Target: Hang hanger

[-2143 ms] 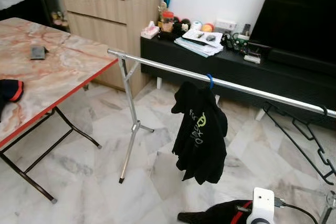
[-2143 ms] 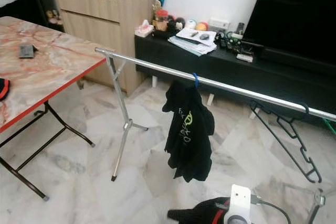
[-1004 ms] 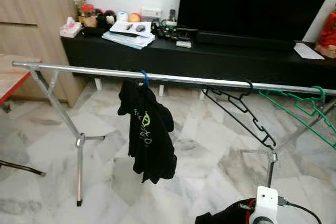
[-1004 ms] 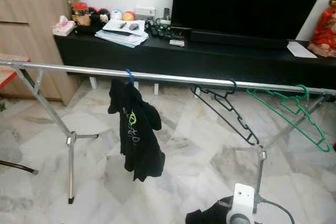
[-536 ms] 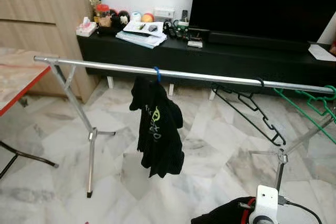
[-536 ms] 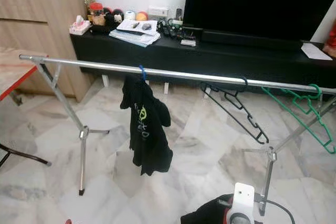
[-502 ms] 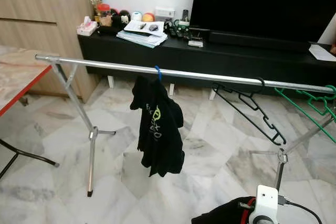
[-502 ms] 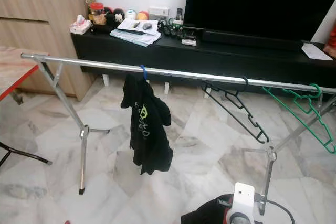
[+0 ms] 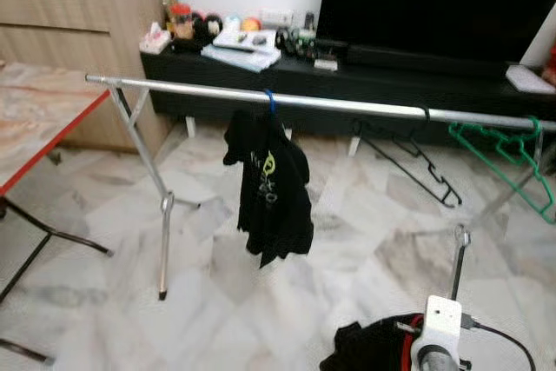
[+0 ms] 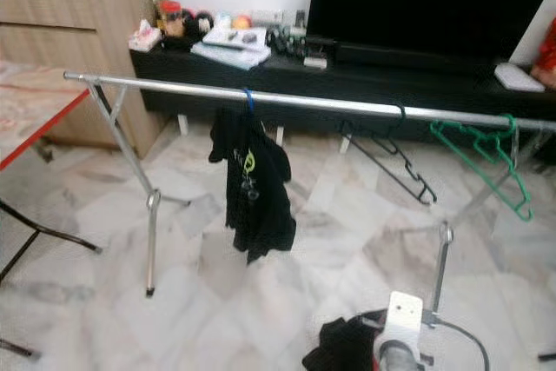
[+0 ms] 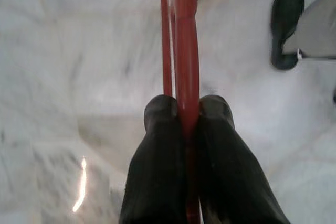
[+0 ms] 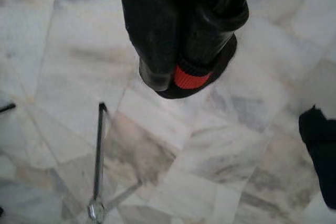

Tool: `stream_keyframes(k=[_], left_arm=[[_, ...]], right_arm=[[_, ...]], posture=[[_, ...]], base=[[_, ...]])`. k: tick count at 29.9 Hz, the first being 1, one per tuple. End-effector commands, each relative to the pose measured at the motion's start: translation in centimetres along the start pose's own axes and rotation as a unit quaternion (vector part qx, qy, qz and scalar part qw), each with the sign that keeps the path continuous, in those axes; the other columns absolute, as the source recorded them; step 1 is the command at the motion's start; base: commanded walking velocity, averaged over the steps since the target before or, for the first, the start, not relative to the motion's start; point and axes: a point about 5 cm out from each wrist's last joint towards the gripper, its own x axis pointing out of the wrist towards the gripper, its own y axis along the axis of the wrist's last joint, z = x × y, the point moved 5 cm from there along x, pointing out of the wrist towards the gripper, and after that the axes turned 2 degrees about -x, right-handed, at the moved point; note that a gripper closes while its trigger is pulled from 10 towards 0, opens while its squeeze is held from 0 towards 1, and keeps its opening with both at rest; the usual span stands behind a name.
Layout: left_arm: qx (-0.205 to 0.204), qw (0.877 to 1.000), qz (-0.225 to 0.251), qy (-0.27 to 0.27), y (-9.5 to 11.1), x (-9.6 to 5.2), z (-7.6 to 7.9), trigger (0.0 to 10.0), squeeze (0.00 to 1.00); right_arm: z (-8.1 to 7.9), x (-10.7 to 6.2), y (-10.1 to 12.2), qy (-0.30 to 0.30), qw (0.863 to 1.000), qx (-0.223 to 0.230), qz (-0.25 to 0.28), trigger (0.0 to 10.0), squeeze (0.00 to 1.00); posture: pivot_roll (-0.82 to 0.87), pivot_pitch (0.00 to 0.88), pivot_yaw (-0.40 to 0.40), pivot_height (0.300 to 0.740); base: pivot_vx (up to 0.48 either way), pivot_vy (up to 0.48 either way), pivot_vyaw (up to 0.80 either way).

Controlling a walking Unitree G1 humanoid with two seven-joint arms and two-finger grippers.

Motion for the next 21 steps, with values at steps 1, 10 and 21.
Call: stream_keyframes(k=[1,10,21], left_arm=[[-0.008,1.0,0.004,0.002,0.6,0.1,0.1,10.0,0.0],[-0.003,1.0,0.014,-0.02,2.6,0.9,5.3,10.0,0.0],[0.008,0.999,0.04,-0.023,4.6,0.7,10.2,10.0,0.0]], right_arm=[[0.0,0.2,0.8,-0.001,1.0,0.009,0.012,10.0,0.0],[-0.2,0.3,1.6,0.0,1.0,0.015,0.024,10.0,0.0],[-0.8,0.6,3.7,0.012,0.998,0.013,0.056,10.0,0.0]], posture=[[0.11,0.0,-0.037,0.74],[0.11,0.0,-0.036,0.74],[0.11,0.0,-0.034,0.74]], base=[[-0.337,0.0,0.0],[-0.337,0.0,0.0],[-0.243,0.0,0.0]])
